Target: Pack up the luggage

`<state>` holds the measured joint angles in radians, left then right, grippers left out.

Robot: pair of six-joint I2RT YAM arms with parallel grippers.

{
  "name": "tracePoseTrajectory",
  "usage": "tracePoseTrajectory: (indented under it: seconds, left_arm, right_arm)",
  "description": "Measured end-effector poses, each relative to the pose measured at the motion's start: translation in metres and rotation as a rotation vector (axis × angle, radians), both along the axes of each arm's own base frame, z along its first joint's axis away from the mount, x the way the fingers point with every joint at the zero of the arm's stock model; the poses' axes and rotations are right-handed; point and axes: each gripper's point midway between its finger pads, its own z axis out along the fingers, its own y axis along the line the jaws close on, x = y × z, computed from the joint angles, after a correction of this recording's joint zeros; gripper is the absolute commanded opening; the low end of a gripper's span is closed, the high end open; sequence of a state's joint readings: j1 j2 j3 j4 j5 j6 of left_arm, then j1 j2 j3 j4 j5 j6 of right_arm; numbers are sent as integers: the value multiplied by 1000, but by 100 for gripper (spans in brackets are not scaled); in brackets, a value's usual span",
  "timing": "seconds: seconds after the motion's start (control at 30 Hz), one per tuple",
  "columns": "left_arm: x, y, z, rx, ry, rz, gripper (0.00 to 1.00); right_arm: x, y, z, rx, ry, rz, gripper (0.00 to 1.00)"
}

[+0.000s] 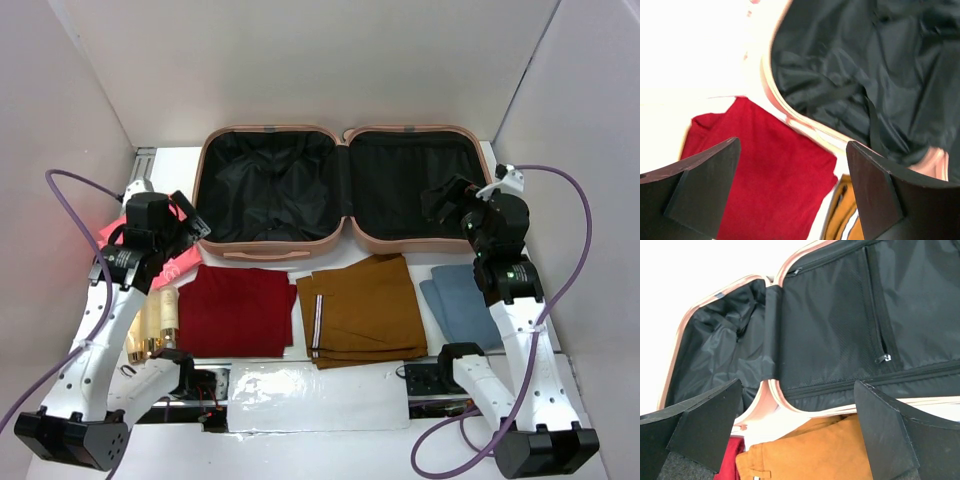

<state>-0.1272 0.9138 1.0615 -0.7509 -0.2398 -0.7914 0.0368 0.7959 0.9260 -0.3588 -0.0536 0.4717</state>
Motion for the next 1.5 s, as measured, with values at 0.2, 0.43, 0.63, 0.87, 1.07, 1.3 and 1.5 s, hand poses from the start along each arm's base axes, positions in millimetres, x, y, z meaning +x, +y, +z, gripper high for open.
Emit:
tracePoseTrajectory:
  seconds: [0.2, 0.43, 0.63, 0.87, 1.07, 1.3, 1.5]
  left_arm:
    - [17, 21, 12, 33, 27, 110, 100]
    - [49, 48, 13, 47, 119, 200, 100]
    - [45, 27, -6, -23, 144, 88, 100]
    - [4, -52, -19, -68, 101, -235, 100]
    - [-37, -121, -36, -62, 124, -525, 100]
    - [-125, -225, -80, -1, 263, -897, 100]
    - [-156, -258, -132, 84, 411, -945, 100]
  right_arm:
    - [0, 10, -4, -15, 5, 66, 100]
    - [9, 11, -23, -44, 64, 65, 100]
    - [6, 18, -49, -65, 156, 47, 100]
    - [-35, 19, -128, -64, 424, 13, 100]
    - [-81, 31, -202, -24, 679, 44, 100]
    - [-105, 33, -235, 20, 794, -8, 100]
    - [-123, 30, -265, 26, 871, -29, 100]
